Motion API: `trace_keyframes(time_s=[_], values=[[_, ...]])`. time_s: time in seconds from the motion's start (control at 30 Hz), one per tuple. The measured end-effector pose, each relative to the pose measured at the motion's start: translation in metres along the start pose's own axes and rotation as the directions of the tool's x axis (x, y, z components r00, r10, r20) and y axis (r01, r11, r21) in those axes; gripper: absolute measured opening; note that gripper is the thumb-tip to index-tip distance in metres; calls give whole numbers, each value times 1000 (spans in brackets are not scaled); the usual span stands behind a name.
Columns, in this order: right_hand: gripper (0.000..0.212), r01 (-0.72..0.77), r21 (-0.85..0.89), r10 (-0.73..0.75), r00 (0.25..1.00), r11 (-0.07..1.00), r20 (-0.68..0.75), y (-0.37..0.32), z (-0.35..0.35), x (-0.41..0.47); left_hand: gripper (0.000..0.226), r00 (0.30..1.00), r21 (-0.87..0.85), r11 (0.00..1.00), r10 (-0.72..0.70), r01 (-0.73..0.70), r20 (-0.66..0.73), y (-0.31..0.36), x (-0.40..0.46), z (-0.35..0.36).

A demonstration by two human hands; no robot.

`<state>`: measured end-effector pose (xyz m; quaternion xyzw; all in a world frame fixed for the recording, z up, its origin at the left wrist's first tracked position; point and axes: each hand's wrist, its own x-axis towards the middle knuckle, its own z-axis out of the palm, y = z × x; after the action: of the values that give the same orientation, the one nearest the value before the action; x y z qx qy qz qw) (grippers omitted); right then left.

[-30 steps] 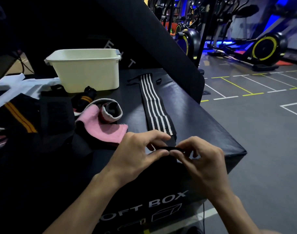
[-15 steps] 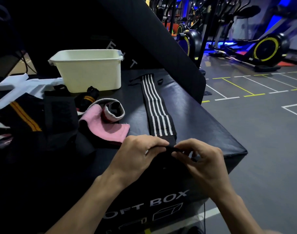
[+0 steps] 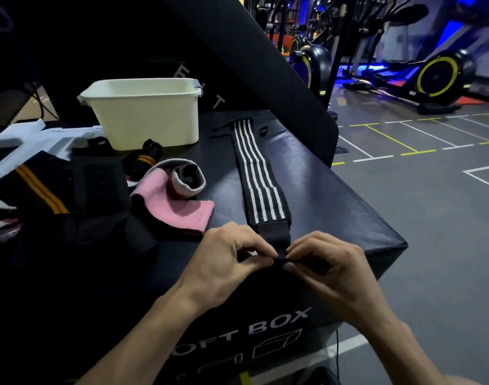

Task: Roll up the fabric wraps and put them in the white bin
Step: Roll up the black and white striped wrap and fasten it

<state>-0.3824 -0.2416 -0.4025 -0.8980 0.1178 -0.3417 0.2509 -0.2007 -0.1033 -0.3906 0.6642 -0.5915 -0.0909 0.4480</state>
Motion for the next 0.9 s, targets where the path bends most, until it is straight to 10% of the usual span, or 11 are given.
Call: trace_keyframes(time_s=[0.9], values=[[26, -343, -43, 344, 938, 938, 39, -16, 4, 13, 12, 992, 154, 980, -119, 124, -44, 15, -7, 5]])
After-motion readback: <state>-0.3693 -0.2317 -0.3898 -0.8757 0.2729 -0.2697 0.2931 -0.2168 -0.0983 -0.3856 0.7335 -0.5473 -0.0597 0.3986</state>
